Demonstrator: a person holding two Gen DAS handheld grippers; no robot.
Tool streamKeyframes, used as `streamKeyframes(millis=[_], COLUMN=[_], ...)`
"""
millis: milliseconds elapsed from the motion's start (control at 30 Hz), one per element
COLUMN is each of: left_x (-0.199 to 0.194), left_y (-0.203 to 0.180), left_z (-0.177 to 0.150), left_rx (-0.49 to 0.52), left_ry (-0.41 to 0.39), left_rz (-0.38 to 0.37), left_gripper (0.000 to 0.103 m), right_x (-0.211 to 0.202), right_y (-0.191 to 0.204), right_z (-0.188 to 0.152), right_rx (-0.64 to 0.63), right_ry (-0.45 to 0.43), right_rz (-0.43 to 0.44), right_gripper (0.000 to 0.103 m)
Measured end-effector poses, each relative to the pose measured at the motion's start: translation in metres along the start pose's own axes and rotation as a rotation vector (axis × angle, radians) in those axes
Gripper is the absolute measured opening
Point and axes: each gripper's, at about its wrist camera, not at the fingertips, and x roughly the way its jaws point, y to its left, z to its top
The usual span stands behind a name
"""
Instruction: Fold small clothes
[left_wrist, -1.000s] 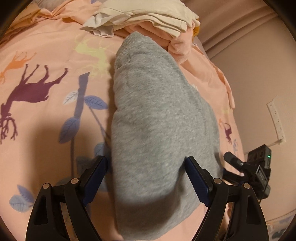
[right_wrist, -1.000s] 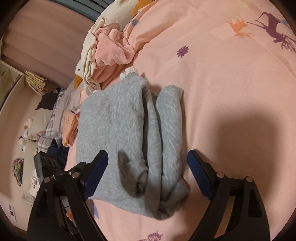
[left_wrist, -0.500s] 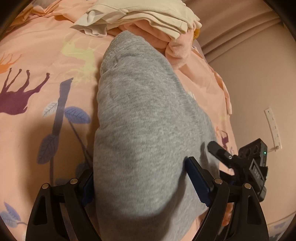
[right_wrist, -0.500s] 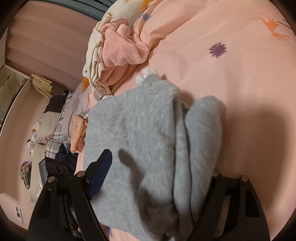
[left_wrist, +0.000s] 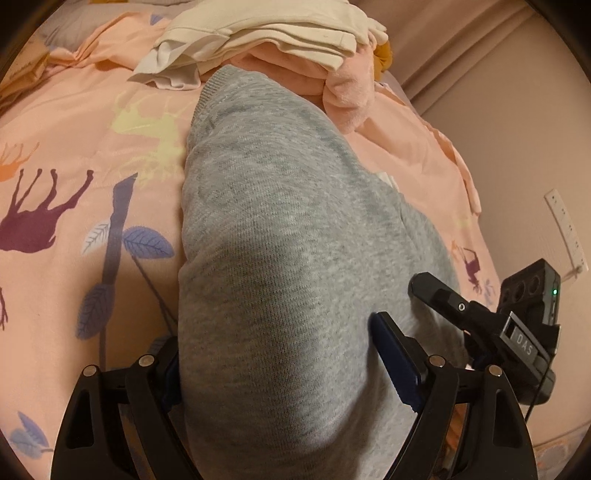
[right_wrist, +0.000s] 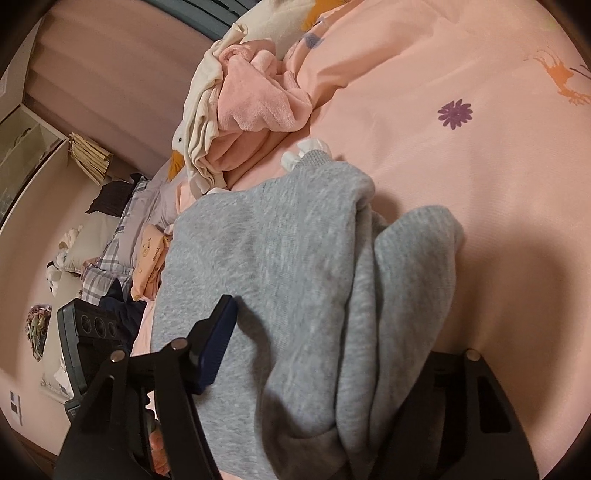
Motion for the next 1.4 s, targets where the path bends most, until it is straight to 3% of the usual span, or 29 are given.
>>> streamKeyframes(millis=[600, 1033, 1400], left_x=[0.001, -0.002, -0.002], left_y=[-0.007, -0.007, -0.008], left_z=[-0.004, -0.006, -0.006], left_rx=[0.051, 0.053, 0.060], left_ry=[-0.030, -0.045, -0.057], left_rz=[0.063, 0.068, 0.080], left_gripper=[0.086, 0.084, 0.082], right_x=[0.000, -0.005, -0.005], right_y=[0.014, 0.030, 0.034], right_z=[-0.004, -0.008, -0.010], right_rx=[-0.107, -0.182, -0.208], right_ry=[-0.043, -0.088, -0.096], right_rz=[-0.088, -0.119, -0.133], right_gripper=[0.051, 0.041, 0.039])
